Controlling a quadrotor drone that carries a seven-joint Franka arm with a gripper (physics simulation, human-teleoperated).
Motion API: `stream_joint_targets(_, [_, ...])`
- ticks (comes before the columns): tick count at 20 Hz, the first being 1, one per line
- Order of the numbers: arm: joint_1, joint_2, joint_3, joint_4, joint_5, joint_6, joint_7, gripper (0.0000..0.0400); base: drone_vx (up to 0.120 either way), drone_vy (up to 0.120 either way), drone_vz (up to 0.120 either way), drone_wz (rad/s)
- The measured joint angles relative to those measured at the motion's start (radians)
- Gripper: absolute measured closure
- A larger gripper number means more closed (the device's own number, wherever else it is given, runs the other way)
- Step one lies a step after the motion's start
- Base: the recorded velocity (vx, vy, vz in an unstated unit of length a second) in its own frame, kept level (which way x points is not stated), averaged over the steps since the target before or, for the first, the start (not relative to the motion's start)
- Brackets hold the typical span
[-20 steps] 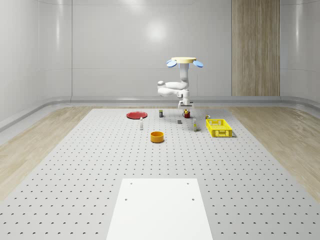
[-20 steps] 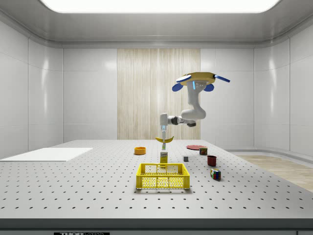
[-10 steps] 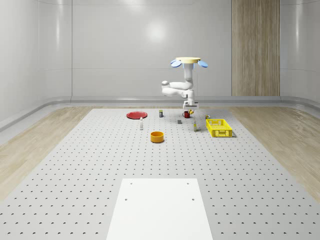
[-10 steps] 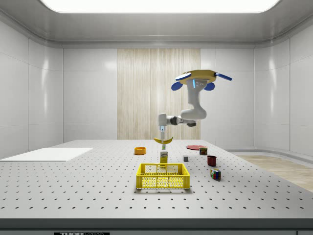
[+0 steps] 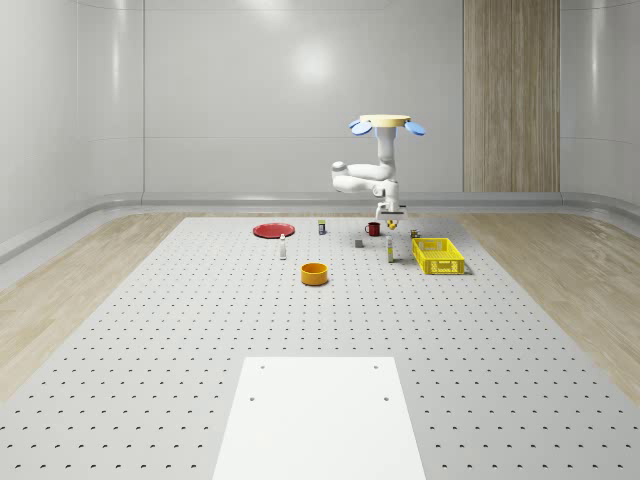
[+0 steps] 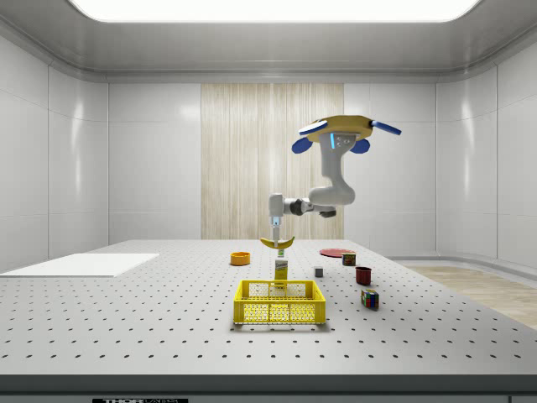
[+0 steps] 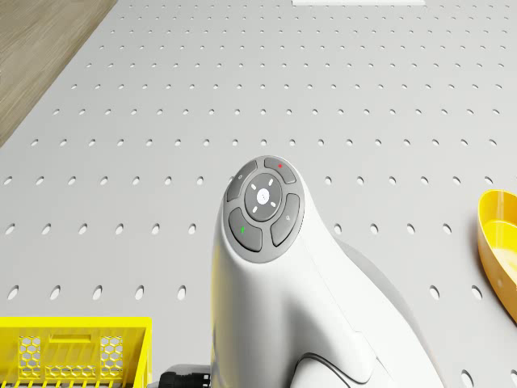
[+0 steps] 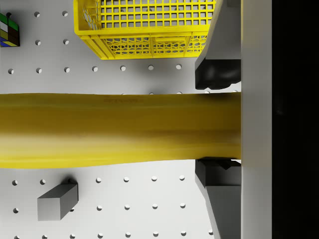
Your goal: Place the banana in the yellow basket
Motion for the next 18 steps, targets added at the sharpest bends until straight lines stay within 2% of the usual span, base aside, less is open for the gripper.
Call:
stream_joint_targets(15, [-0.004,-0.015,0.002,0.001,0.006,0.014,0.003,0.021,0.0,0.12,0.0,0.0])
stream_joint_targets(18, [-0.005,-0.018,0.003,0.001,0.007,0.017,0.004,0.021,0.0,0.12,-0.12,0.0])
